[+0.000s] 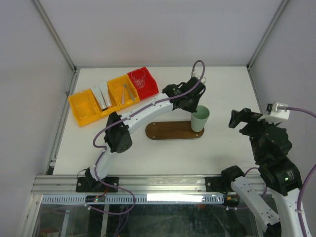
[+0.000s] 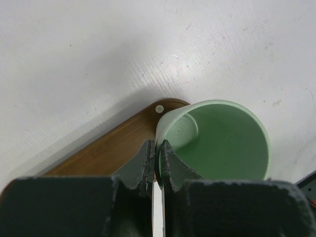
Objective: Prepare toiletry sets of a toothbrush and toothpaste on the tray
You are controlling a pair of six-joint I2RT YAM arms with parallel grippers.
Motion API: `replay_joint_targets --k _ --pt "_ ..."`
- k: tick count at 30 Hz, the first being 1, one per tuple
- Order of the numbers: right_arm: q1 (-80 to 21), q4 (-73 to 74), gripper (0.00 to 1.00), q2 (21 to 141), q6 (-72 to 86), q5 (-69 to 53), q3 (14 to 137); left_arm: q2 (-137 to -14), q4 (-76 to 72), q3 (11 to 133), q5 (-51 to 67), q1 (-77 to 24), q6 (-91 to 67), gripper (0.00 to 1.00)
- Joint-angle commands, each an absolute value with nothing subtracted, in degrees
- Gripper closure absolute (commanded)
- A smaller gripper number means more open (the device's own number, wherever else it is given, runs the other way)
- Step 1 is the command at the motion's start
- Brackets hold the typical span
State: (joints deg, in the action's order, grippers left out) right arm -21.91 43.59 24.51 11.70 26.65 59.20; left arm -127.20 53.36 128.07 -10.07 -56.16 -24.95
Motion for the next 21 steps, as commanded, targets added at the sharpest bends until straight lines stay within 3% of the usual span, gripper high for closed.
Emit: replay_joint_targets --k 1,7,10,21 --pt "-22.2 41.0 0.0 23.9 10.6 27.2 59.3 -125.9 50.5 127.0 -9.3 -56.8 -26.0 0.97" --pt "-22.2 40.7 0.0 23.8 10.6 27.0 59.0 -125.6 49.7 125.0 -9.5 -56.9 -26.3 0.95" --pt "-22.2 40.7 0.0 23.8 10.6 26.9 59.0 -124.8 48.5 123.1 -9.2 -56.9 -26.5 0.85" --pt "-22.2 40.4 0.0 23.5 10.5 26.6 58.7 -121.6 47.8 120.3 -10.2 -57.2 -26.4 0.69"
